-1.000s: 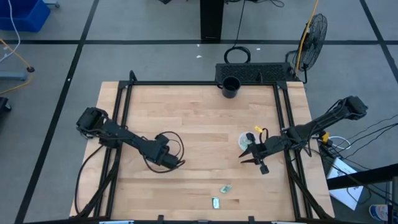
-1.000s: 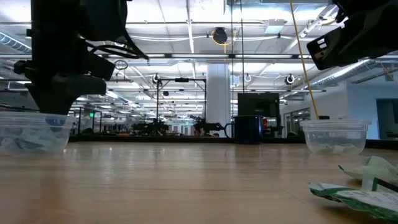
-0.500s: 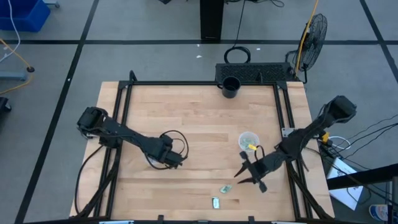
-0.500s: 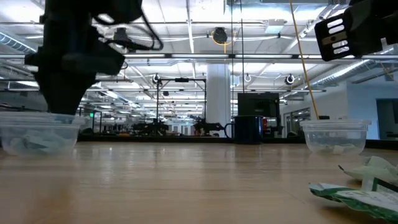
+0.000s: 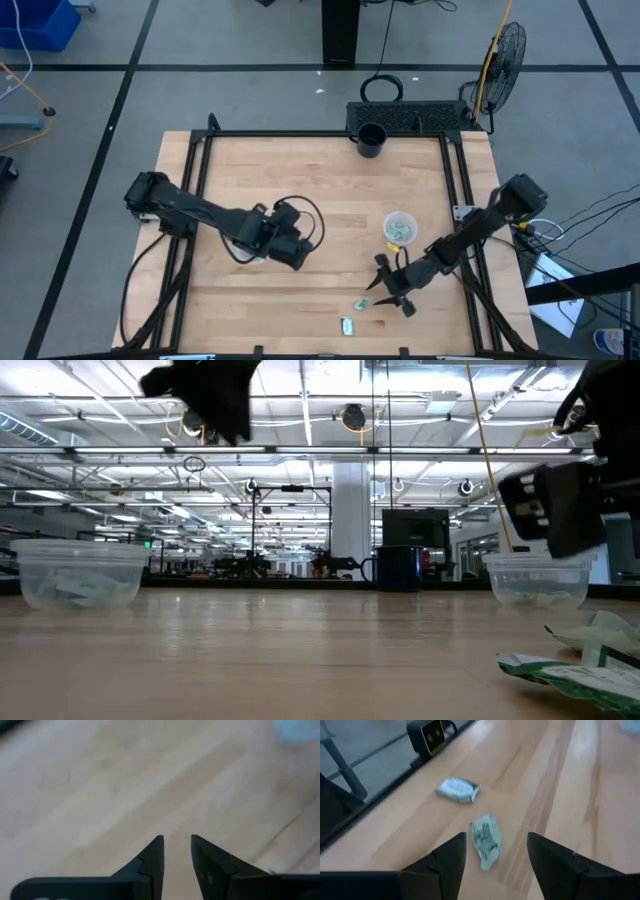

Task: Pick and place items into bin
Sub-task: Put the stevia packet into the right transparent bin

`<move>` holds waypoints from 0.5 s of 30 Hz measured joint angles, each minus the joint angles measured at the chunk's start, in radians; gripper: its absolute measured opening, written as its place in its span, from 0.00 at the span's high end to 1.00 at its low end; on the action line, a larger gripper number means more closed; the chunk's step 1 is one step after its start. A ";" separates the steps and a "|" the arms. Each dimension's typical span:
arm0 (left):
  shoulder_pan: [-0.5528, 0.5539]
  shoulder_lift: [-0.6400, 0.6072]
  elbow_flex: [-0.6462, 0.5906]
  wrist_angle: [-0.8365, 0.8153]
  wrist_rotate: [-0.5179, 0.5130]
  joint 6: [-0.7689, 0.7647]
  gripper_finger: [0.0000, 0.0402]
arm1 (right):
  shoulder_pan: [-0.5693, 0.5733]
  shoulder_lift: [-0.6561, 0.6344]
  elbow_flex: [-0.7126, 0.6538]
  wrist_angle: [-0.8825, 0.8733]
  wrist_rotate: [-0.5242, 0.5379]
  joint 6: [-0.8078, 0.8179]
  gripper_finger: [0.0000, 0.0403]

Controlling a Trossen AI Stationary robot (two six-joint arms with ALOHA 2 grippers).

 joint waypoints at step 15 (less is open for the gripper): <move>0.010 0.000 0.049 0.193 -0.125 0.238 0.77 | -0.025 0.259 0.159 -0.009 -0.003 0.024 0.51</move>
